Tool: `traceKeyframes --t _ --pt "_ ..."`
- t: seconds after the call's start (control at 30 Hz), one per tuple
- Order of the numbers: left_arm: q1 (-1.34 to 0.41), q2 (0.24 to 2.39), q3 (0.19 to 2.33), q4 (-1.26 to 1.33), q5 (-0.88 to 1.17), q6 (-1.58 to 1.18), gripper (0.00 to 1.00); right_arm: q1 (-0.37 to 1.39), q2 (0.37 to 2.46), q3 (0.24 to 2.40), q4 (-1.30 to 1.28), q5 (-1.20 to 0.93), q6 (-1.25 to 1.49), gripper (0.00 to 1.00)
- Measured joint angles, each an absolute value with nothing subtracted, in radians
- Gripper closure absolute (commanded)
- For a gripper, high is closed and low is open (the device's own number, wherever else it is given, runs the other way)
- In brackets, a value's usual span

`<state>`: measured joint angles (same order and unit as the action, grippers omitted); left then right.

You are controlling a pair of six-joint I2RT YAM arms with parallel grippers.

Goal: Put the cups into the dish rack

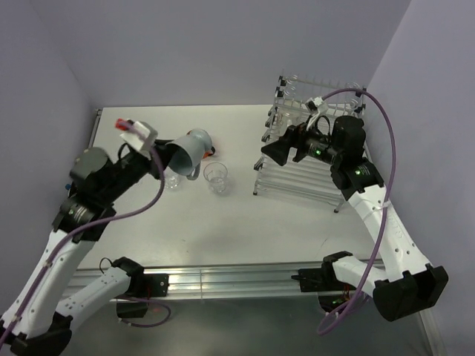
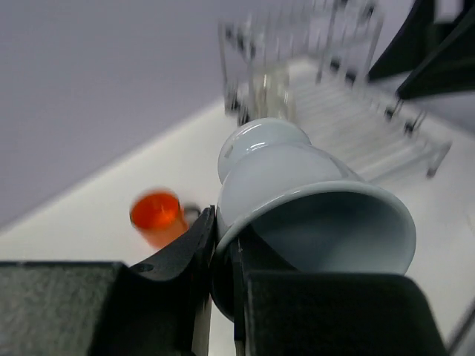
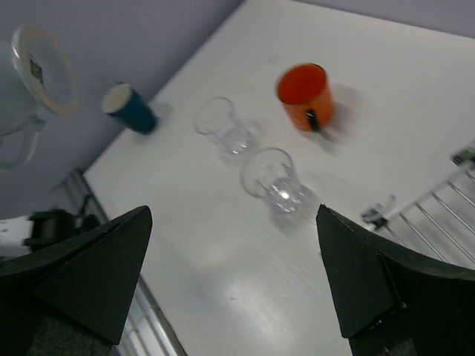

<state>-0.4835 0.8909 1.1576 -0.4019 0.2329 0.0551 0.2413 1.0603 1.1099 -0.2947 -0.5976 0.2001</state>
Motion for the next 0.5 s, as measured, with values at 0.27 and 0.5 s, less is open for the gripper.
traceKeyframes --t 0.27,0.5 --pt "-0.485 0.831 1.149 0.052 0.262 -0.048 1.0 0.255 1.097 1.065 0.226 -0.866 0.723 0.02" --pt "-0.484 0.865 1.135 0.23 0.292 -0.205 1.0 0.381 1.242 1.097 0.607 -0.942 1.052 0.03"
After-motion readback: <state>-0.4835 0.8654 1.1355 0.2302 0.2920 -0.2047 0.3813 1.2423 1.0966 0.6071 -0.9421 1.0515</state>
